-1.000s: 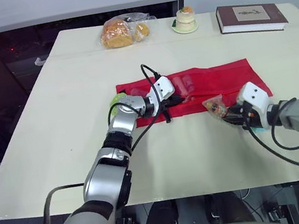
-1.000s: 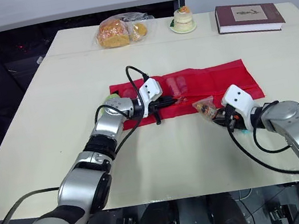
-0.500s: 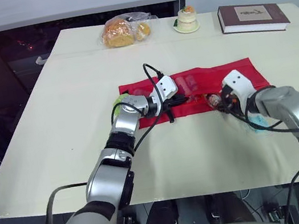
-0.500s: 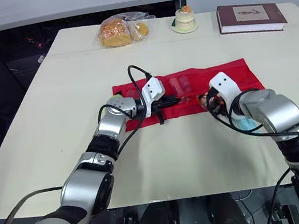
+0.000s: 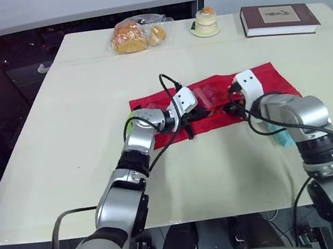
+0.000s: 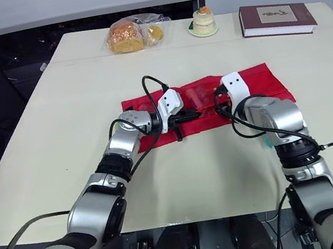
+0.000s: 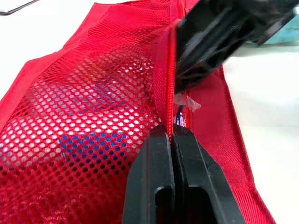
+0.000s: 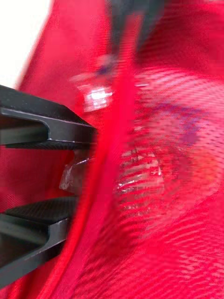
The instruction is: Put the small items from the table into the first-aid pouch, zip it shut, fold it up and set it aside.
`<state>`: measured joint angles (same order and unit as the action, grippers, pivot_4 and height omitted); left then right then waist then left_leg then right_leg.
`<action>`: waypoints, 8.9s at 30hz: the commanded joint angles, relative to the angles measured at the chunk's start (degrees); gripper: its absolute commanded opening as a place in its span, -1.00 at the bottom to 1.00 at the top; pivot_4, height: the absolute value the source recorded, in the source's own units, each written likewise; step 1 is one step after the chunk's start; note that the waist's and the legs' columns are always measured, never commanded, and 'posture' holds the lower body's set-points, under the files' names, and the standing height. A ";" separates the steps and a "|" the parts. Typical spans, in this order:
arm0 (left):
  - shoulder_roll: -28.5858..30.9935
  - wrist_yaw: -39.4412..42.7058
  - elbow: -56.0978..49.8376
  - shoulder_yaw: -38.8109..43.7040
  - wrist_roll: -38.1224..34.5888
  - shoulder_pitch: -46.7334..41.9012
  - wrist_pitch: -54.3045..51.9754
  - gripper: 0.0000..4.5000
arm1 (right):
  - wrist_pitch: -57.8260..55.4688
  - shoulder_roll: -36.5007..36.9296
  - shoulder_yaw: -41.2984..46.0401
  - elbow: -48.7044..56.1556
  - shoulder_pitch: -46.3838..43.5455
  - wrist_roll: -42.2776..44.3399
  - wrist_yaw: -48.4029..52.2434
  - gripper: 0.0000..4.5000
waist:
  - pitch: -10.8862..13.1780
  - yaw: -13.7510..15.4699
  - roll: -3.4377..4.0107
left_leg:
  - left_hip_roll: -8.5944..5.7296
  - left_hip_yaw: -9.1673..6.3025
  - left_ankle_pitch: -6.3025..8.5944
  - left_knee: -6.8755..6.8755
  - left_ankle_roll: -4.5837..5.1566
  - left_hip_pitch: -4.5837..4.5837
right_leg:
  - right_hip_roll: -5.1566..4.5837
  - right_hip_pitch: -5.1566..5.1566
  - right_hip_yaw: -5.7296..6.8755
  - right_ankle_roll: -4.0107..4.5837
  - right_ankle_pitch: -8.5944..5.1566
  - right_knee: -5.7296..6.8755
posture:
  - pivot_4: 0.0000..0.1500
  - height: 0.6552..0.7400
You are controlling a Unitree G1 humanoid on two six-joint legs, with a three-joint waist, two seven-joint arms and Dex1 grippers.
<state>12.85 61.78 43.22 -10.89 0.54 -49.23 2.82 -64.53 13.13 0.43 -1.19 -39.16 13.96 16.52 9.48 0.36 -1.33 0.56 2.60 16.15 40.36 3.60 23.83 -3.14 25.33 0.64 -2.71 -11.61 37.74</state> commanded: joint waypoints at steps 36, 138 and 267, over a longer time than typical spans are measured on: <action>11.17 4.95 14.44 -0.53 3.71 -6.97 12.58 -1.00 | 42.29 19.76 27.28 36.05 46.23 19.02 30.19 1.00 | 0.02 -1.04 -0.01 | 0.04 -0.02 0.02 -0.06 0.02 -0.05 | 0.07 -0.03 -0.01 -0.02 -0.01 -0.09 | 1.00 0.74; -13.68 -17.10 23.61 0.85 9.11 -16.53 9.28 -0.96 | 25.87 13.68 14.34 45.35 60.21 11.99 -4.49 1.00 | -0.01 0.49 -0.05 | -0.02 0.02 0.05 0.02 0.08 -0.03 | 0.01 -0.11 -0.06 -0.02 -0.03 -0.22 | 1.00 0.74; 29.77 8.23 -58.74 12.81 -28.35 30.75 -32.12 1.00 | 44.69 17.68 26.73 14.42 48.12 -0.61 -1.27 0.15 | -0.15 0.28 0.55 | 0.06 0.16 0.03 -0.05 0.04 -0.15 | 0.11 -0.07 -0.29 0.02 -0.08 -0.13 | 1.00 0.74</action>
<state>41.57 70.95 -14.40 -0.18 -27.24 -18.77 -29.43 -20.02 29.50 24.90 9.61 8.34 11.82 13.08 9.34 0.64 -0.78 0.62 2.76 16.18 40.30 3.65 23.68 -3.02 25.26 0.36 -2.70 -11.69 37.62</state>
